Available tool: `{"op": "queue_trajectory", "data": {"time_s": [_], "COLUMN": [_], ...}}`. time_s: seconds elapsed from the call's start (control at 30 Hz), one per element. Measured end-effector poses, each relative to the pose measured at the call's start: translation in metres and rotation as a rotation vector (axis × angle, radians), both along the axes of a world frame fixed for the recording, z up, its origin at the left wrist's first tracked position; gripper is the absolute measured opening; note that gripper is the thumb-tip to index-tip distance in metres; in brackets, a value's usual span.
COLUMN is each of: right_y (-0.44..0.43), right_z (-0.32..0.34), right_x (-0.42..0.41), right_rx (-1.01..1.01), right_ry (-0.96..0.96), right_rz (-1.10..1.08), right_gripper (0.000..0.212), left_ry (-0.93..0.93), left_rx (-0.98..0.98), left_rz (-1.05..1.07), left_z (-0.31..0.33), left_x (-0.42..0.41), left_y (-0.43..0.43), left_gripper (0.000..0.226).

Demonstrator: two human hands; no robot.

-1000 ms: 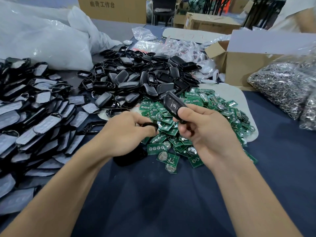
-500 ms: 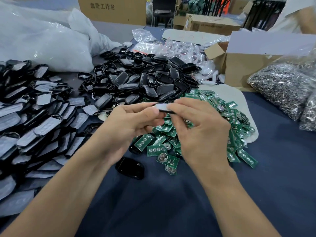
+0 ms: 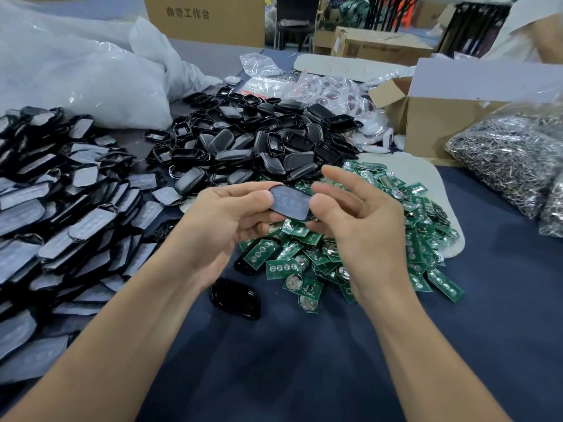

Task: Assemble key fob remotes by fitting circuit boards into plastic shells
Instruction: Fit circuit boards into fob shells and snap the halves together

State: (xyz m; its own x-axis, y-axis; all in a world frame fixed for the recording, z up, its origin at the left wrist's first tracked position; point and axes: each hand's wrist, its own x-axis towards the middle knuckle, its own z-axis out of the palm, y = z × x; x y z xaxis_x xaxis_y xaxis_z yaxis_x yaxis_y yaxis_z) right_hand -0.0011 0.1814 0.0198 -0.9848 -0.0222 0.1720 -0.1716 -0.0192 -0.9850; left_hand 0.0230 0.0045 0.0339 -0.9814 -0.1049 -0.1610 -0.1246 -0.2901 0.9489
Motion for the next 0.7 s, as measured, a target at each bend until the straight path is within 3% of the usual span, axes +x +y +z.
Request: {"op": "queue_trajectory", "data": {"time_s": [0.13, 0.37, 0.53, 0.6, 0.7], "right_y": [0.0015, 0.0027, 0.004, 0.0034, 0.0023], "right_z": [0.0014, 0.0039, 0.004, 0.0039, 0.0038], "right_x": [-0.0007, 0.0004, -0.0002, 0.0002, 0.0011], "right_rx": [0.014, -0.029, -0.001, 0.035, 0.075], "right_ry": [-0.074, -0.039, -0.016, -0.005, 0.01], "right_rz": [0.037, 0.018, -0.019, -0.022, -0.016], "right_gripper": [0.009, 0.019, 0.009, 0.007, 0.008], "left_ry": [-0.003, -0.033, 0.003, 0.002, 0.0], "left_rx": [-0.002, 0.066, -0.182, -0.227, -0.262], "left_rz": [-0.082, -0.123, -0.109, -0.075, -0.009], "left_z": [0.0016, 0.0027, 0.0003, 0.0012, 0.0001], "left_x": [0.0011, 0.0001, 0.0018, 0.002, 0.0013], "left_y": [-0.0017, -0.0011, 0.0005, 0.0023, 0.0055], "left_gripper": [0.028, 0.027, 0.027, 0.017, 0.02]}}
